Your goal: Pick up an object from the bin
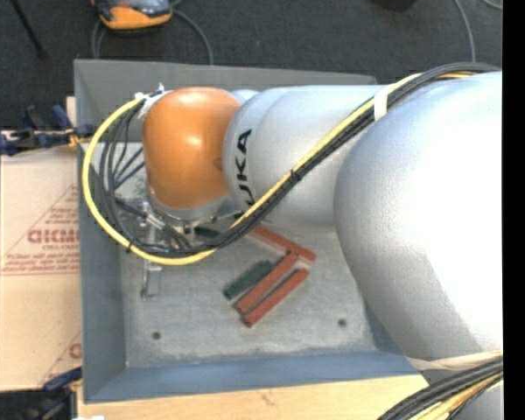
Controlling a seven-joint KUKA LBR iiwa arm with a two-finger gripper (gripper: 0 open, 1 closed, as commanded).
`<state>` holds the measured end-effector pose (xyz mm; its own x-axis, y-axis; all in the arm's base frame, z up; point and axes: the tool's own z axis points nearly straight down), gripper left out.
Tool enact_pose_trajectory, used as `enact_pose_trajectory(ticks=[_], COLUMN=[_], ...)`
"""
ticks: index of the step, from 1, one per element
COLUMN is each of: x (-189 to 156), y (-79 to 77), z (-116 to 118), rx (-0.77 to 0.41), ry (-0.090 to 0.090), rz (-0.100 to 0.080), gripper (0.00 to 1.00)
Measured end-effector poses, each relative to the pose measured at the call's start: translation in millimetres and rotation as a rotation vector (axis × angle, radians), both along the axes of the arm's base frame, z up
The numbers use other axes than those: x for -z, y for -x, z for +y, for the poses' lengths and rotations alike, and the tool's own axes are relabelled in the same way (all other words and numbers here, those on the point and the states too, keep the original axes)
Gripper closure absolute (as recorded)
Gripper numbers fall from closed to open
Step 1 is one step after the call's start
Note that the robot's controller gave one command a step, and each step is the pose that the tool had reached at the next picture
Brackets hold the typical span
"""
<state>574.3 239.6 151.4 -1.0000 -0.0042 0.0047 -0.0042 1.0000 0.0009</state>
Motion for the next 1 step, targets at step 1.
enact_pose_trajectory(ticks=[1], x=[-4.6], y=[-2.3], z=[-0.7], rx=[0.004], ry=[-0.002], rz=[-0.008], gripper=[0.00])
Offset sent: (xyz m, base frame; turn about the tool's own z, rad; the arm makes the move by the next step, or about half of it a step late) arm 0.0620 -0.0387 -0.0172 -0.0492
